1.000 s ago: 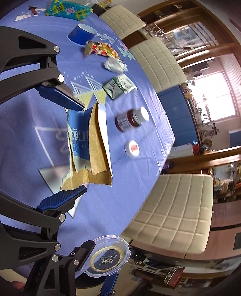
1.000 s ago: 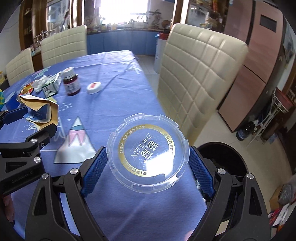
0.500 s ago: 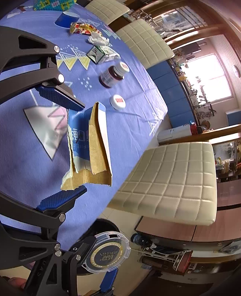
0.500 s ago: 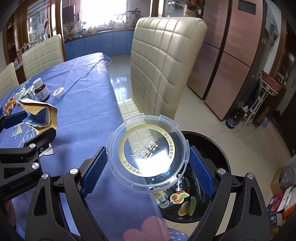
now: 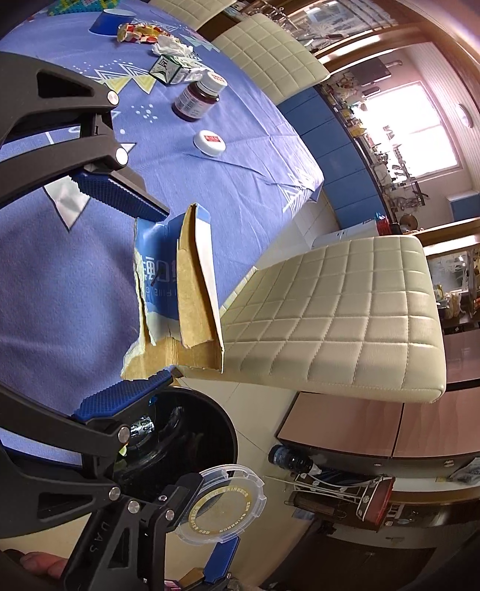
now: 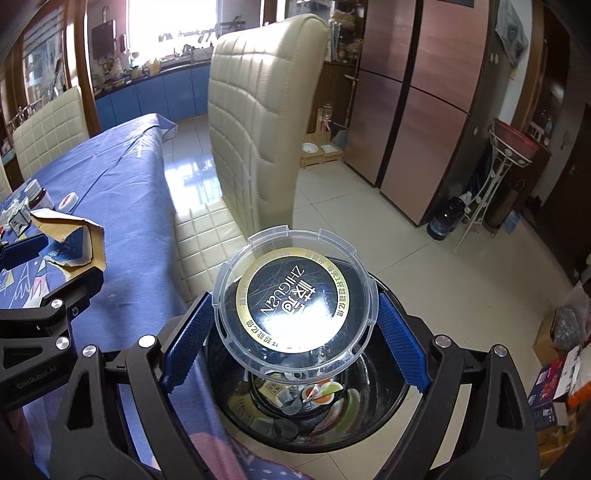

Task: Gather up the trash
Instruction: 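Carry both items to the black bin and open the right gripper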

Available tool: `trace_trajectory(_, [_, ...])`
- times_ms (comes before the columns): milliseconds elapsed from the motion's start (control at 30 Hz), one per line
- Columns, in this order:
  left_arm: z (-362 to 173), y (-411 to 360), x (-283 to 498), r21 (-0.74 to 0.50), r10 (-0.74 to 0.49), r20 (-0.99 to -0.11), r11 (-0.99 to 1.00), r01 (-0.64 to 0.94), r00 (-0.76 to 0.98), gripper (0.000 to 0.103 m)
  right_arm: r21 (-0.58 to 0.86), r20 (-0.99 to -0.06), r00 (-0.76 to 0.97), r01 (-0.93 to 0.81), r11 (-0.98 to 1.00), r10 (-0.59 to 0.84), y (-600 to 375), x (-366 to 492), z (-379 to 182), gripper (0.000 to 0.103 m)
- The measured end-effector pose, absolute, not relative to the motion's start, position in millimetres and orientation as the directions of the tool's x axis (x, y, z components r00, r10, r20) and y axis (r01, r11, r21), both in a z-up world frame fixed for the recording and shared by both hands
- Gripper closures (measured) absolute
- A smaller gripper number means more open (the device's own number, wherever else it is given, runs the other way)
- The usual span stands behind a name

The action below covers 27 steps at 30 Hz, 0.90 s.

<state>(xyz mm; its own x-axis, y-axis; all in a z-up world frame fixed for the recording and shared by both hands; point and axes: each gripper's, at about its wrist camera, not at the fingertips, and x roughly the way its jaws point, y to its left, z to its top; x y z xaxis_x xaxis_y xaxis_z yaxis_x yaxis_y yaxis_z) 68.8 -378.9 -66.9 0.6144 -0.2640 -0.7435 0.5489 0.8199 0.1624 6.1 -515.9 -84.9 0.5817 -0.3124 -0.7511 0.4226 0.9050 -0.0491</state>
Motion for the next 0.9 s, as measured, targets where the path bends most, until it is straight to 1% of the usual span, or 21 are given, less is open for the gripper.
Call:
trace_trajectory(700, [-63.5,-411.1,71.1,0.150,-0.285,-0.735,0.817,0.557,0.616,0.024,-0.025,-0.735,0.593,0.461,0.887,-0.329,-551.9,-1.0,-81.4,0.015])
trace_trajectory(733, [-63.6,-411.9,70.8,0.152,-0.285,-0.734,0.816,0.558,0.616,0.024,-0.019,-0.736,0.594,0.459,0.888,-0.323,-552.5,-1.2,-81.4,0.013])
trace_trajectory(767, [-63.4,-412.2,70.8,0.152,-0.285,-0.734,0.816,0.558,0.617,0.024,-0.013,-0.736,0.598,0.457,0.889,-0.318,-552.8,-1.8,-81.4,0.007])
trace_trajectory(800, [-63.3,-412.7,70.8,0.151,-0.286,-0.734,0.816,0.558,0.616,0.024,-0.013,-0.731,0.601,0.460,0.888,-0.323,-552.6,-2.1,-81.1,0.005])
trace_trajectory(900, [-63.5,-413.3,70.4,0.150,-0.288,-0.734,0.815,0.560,0.615,0.024,-0.026,-0.719,0.600,0.481,0.876,-0.351,-555.0,-4.3,-79.9,0.004])
